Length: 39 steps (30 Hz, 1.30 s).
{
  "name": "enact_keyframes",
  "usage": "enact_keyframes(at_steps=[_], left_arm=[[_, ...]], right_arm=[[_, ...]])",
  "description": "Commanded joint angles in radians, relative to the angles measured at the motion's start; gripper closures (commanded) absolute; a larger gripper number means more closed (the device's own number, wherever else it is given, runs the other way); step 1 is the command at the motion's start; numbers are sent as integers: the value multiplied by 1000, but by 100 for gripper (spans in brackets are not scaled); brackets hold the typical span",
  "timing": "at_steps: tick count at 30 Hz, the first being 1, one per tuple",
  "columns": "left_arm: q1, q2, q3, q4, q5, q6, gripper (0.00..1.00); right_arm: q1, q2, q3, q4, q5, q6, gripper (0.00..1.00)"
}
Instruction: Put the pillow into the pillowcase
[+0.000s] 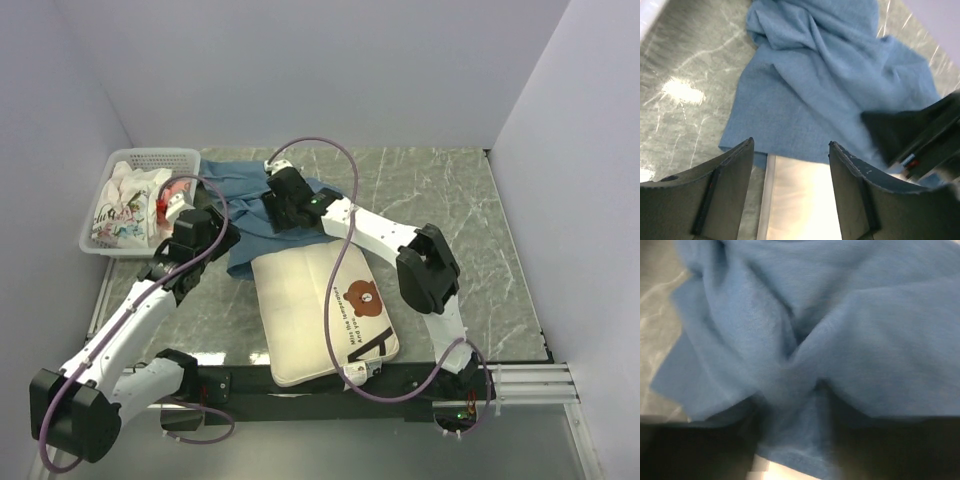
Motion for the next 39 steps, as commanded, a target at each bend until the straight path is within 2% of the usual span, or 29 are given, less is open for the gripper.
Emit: enact_keyframes(at_steps=[1, 3, 4, 8, 10, 11, 14, 15, 16, 18, 19, 24, 26, 27, 28, 31, 36, 39], left_arm=[[1, 50, 49, -16, 77, 101, 34], [-5, 87, 73, -8, 135, 120, 35], [-10, 131, 86, -5, 156, 141, 35], [-94, 250, 175, -30, 152, 178, 34], [-149, 320, 242, -51, 128, 201, 31], [-160, 342, 265, -57, 128, 210, 29], [-197, 423, 351, -86, 109, 238, 23], [-215, 457, 391, -91, 109, 245, 22], [-223, 474, 409, -108, 97, 256, 20], [-244, 511, 454, -122, 74, 264, 19], [-249, 521, 463, -126, 57, 265, 19], [-261, 557, 456, -117, 2, 227, 26], [-261, 517, 402, -76, -15, 160, 26], [-260, 440, 320, -53, -15, 137, 23], [-257, 395, 277, -34, -8, 94, 17], [-247, 206, 131, -11, 46, 7, 9], [-263, -99, -108, -23, 138, -151, 6], [-281, -191, -204, -40, 193, -202, 6]], right_arm=[[-66, -12, 128, -72, 178, 38, 75], [-122, -12, 176, -89, 158, 100, 92], [-196, -18, 184, -97, 140, 120, 94], [-368, -33, 161, -68, 54, 227, 96], [-416, -10, 162, -65, -20, 269, 92], [-449, 3, 187, -77, -38, 276, 89], [-472, 36, 217, -124, -92, 281, 57], [-471, 30, 207, -128, -103, 270, 34], [-471, -8, 181, -105, -116, 264, 27], [-468, -71, 65, -65, -115, 267, 17], [-468, -137, 26, -42, -112, 269, 15], [-445, -370, -248, 21, -69, 260, 14], [-365, -464, -337, 53, -20, 218, 15], [-326, -478, -350, 43, 9, 171, 15], [-264, -487, -359, 23, 35, 143, 16], [-180, -483, -422, 39, 75, 60, 18], [-146, -431, -499, 60, 100, -12, 21], [-133, -400, -502, 75, 149, -55, 22]])
